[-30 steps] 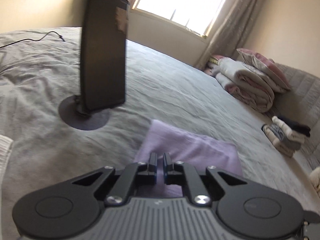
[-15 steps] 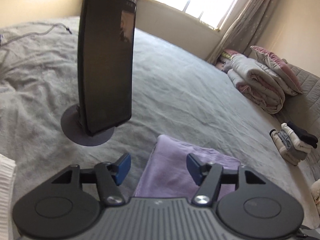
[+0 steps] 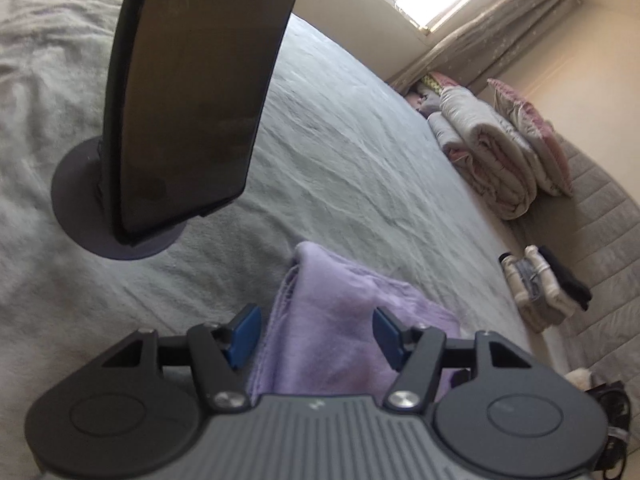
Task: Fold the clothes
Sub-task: 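Lift the folded bundle with both grippers and carry it to the clothes stack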
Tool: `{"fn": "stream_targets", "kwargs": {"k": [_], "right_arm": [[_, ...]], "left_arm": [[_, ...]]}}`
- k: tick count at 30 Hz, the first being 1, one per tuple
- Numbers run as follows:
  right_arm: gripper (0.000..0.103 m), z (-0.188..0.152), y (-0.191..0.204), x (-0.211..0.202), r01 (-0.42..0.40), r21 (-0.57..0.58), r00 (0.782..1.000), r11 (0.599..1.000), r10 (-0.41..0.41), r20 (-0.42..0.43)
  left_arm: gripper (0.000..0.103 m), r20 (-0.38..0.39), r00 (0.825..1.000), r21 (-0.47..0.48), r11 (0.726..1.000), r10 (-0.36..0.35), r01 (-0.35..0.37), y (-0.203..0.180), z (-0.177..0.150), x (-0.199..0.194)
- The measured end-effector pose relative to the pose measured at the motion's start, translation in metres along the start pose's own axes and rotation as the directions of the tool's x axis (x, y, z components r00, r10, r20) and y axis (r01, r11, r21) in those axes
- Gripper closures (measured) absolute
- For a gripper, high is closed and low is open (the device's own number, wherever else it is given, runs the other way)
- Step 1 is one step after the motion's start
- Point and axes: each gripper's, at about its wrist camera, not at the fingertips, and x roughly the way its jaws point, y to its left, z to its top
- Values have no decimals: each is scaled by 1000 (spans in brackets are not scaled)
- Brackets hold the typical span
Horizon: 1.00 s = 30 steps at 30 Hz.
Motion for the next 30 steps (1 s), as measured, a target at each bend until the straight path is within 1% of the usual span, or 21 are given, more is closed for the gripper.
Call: {"fn": "stream_targets", "kwargs": {"k": [1, 2, 3, 4, 5, 6, 7, 8, 11, 15, 20, 26, 30], "right_arm": [[72, 2, 0, 5, -6, 13, 1000, 1000, 6, 2], [79, 4, 0, 10, -7, 24, 1000, 1000, 7, 5], [84, 6, 0, 15, -6, 35, 1000, 999, 6, 7], [89, 6, 0, 18, -8, 40, 1000, 999, 8, 10], [89, 6, 0, 19, -16, 41, 1000, 999, 15, 15], [88, 6, 1, 19, -25, 40, 1000, 999, 24, 18], [87, 6, 2, 16, -34, 38, 999, 999, 34, 21], [87, 7, 4, 12, -44, 36, 999, 998, 43, 25], [87, 10, 8, -2, -70, 25, 997, 997, 69, 41], [87, 18, 18, -19, -85, -6, 994, 996, 85, 71], [87, 36, 31, -45, -84, -51, 990, 995, 89, 110], [87, 70, 42, -88, -62, -112, 982, 992, 81, 170], [87, 91, 49, -119, -34, -170, 974, 985, 70, 214]], "left_arm": [[44, 13, 1000, -22, 1000, -13, 13, 1, -2, 2], [50, 33, 999, -46, 999, -15, 17, 2, -5, 3], [55, 51, 999, -69, 997, -16, 19, 3, -8, 4], [69, 63, 998, -91, 996, -7, 13, 3, -11, 6], [76, 76, 997, -114, 994, 1, 8, 4, -15, 7], [78, 94, 996, -133, 991, -1, 13, 2, -18, 6], [82, 112, 994, -151, 988, -3, 20, 1, -21, 4], [84, 130, 991, -164, 986, -9, 31, -2, -23, 1], [84, 181, 983, -166, 985, -18, 48, -18, -28, -9], [85, 231, 973, -139, 989, -14, 48, -46, -33, -17], [85, 267, 963, -99, 994, -25, 54, -84, -34, -21], [85, 296, 952, -55, 993, -80, 101, -134, -33, -20], [85, 306, 944, -21, 991, -122, 135, -169, -33, -14]]}}
